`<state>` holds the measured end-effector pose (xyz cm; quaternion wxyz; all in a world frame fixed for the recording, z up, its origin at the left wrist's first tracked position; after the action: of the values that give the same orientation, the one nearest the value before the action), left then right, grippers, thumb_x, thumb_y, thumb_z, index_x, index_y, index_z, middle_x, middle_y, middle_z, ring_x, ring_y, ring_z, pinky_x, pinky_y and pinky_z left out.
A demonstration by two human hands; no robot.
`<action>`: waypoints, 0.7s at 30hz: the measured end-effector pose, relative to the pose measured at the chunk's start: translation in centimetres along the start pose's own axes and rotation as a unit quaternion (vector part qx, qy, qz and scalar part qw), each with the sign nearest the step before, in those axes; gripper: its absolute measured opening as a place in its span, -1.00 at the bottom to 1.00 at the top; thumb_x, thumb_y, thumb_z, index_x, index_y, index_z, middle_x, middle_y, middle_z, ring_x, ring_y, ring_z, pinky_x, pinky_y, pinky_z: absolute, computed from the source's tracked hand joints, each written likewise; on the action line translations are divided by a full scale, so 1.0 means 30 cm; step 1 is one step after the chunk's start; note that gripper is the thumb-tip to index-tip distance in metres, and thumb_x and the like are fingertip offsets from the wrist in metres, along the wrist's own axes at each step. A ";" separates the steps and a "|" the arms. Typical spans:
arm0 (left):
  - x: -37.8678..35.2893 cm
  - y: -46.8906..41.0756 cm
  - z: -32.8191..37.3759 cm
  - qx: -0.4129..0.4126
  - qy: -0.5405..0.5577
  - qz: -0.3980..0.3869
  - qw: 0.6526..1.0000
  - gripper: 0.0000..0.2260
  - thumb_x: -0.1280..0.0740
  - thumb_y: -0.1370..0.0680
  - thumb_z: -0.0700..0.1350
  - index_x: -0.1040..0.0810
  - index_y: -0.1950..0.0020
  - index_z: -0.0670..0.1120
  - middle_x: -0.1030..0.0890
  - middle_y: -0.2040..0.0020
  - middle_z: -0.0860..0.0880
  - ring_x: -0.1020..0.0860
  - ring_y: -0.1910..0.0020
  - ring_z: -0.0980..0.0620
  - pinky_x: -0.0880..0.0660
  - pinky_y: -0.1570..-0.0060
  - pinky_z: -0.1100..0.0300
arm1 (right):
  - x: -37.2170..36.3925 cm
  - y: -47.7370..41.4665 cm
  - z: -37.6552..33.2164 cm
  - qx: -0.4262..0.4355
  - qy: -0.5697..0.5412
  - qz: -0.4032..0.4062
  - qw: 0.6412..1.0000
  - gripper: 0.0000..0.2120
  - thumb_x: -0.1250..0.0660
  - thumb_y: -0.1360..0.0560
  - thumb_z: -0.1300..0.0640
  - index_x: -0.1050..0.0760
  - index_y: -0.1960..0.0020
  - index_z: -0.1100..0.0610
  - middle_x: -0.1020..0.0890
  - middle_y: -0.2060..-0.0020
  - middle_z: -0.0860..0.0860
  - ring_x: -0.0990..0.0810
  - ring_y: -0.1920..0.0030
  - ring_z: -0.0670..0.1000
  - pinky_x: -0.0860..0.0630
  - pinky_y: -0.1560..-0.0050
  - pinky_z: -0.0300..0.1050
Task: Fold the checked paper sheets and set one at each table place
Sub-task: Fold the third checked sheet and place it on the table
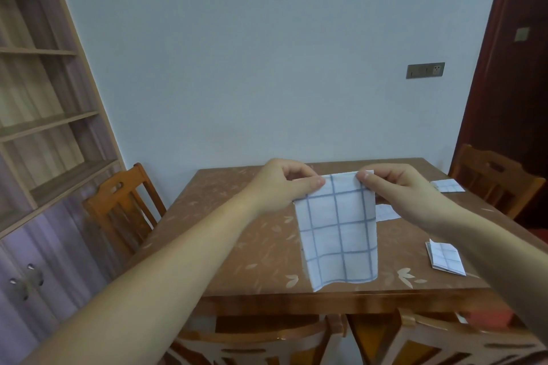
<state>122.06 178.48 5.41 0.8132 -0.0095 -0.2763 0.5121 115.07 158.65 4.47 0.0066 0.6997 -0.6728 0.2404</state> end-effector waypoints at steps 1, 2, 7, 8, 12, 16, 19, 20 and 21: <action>-0.006 -0.005 0.015 -0.007 -0.046 -0.033 0.998 -0.87 -0.46 -0.51 -0.09 -0.66 0.25 0.04 -0.64 0.35 0.15 -0.55 0.33 0.22 -0.46 0.22 0.29 | -0.003 -0.002 -0.002 0.002 0.010 -0.006 1.000 -0.69 -0.16 -0.64 0.13 -0.64 0.04 0.24 -0.71 0.09 0.15 -0.67 0.09 -0.01 -0.59 -0.03 -0.15; -0.014 -0.010 0.031 -0.012 -0.086 -0.058 0.995 -0.88 -0.45 -0.51 -0.06 -0.66 0.24 0.05 -0.65 0.34 0.15 -0.55 0.33 0.23 -0.46 0.21 0.28 | -0.008 -0.005 -0.001 0.007 0.023 -0.009 1.000 -0.68 -0.15 -0.64 0.12 -0.63 0.05 0.24 -0.70 0.10 0.17 -0.66 0.10 0.01 -0.59 -0.03 -0.10; -0.047 -0.022 0.074 -0.050 -0.129 -0.036 0.990 -0.81 -0.41 -0.54 0.02 -0.68 0.22 -0.02 -0.61 0.40 -0.01 -0.47 0.41 0.17 -0.40 0.31 0.24 | -0.039 -0.022 0.011 0.032 0.033 0.048 0.998 -0.48 -0.17 -0.60 -0.12 -0.51 0.03 0.39 -0.55 0.15 0.41 -0.51 0.20 0.09 -0.50 0.10 0.18; -0.049 -0.021 0.066 -0.051 -0.111 -0.026 0.992 -0.81 -0.41 -0.54 0.01 -0.67 0.23 -0.03 -0.58 0.45 0.04 -0.44 0.44 0.18 -0.38 0.33 0.27 | -0.042 -0.019 0.019 0.036 0.043 0.073 0.996 -0.47 -0.20 -0.58 -0.14 -0.51 0.06 0.39 -0.53 0.23 0.36 -0.48 0.23 0.06 -0.44 0.18 0.07; -0.042 -0.027 0.033 -0.034 -0.082 0.001 0.996 -0.74 -0.39 -0.55 0.03 -0.62 0.29 -0.05 -0.47 0.45 0.07 -0.37 0.43 0.13 -0.30 0.36 0.25 | -0.049 -0.006 0.051 0.038 0.093 0.135 0.986 -0.55 -0.22 -0.61 0.00 -0.42 0.26 0.36 -0.41 0.40 0.09 -0.36 0.36 -0.02 -0.26 0.32 -0.14; -0.060 -0.029 0.043 -0.025 -0.132 -0.060 0.989 -0.72 -0.32 -0.52 0.21 -0.64 0.16 0.03 -0.61 0.34 0.06 -0.48 0.37 0.18 -0.43 0.24 0.18 | -0.061 -0.011 0.039 0.064 0.147 0.113 0.981 -0.53 -0.19 -0.62 -0.02 -0.38 0.32 0.29 -0.37 0.46 0.00 -0.32 0.41 -0.10 -0.23 0.37 -0.16; -0.077 -0.034 0.065 -0.056 -0.128 -0.033 0.990 -0.81 -0.33 -0.57 0.08 -0.64 0.15 0.04 -0.56 0.39 0.01 -0.43 0.41 0.21 -0.39 0.27 0.25 | -0.080 -0.019 0.019 0.091 0.165 0.104 0.977 -0.48 -0.17 -0.62 -0.07 -0.32 0.34 0.32 -0.32 0.49 -0.02 -0.28 0.44 -0.12 -0.18 0.40 -0.18; -0.077 -0.036 0.067 -0.061 -0.111 -0.015 0.992 -0.82 -0.34 -0.58 0.02 -0.63 0.17 0.03 -0.55 0.40 0.02 -0.42 0.42 0.21 -0.37 0.30 0.28 | -0.081 -0.021 0.020 0.093 0.162 0.110 0.976 -0.48 -0.17 -0.63 -0.05 -0.30 0.34 0.31 -0.31 0.49 -0.03 -0.27 0.45 -0.11 -0.18 0.40 -0.18; -0.073 -0.038 0.068 -0.063 -0.091 0.001 0.994 -0.82 -0.34 -0.59 -0.02 -0.63 0.19 0.02 -0.55 0.40 0.03 -0.42 0.42 0.22 -0.37 0.32 0.32 | -0.080 -0.021 0.023 0.091 0.160 0.116 0.976 -0.50 -0.18 -0.63 -0.02 -0.30 0.35 0.30 -0.30 0.49 -0.04 -0.27 0.45 -0.11 -0.18 0.40 -0.18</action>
<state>121.37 175.56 6.51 0.7816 -0.0145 -0.3813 0.4935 115.94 160.73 3.22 0.0219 0.5670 -0.7150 0.4085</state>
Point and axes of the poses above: each hand's wrist, its own y-axis away from the middle knuckle, its own x-axis out of the back of the hand, z = x × y, the point moved 3 cm from there along -y, towards the middle knuckle
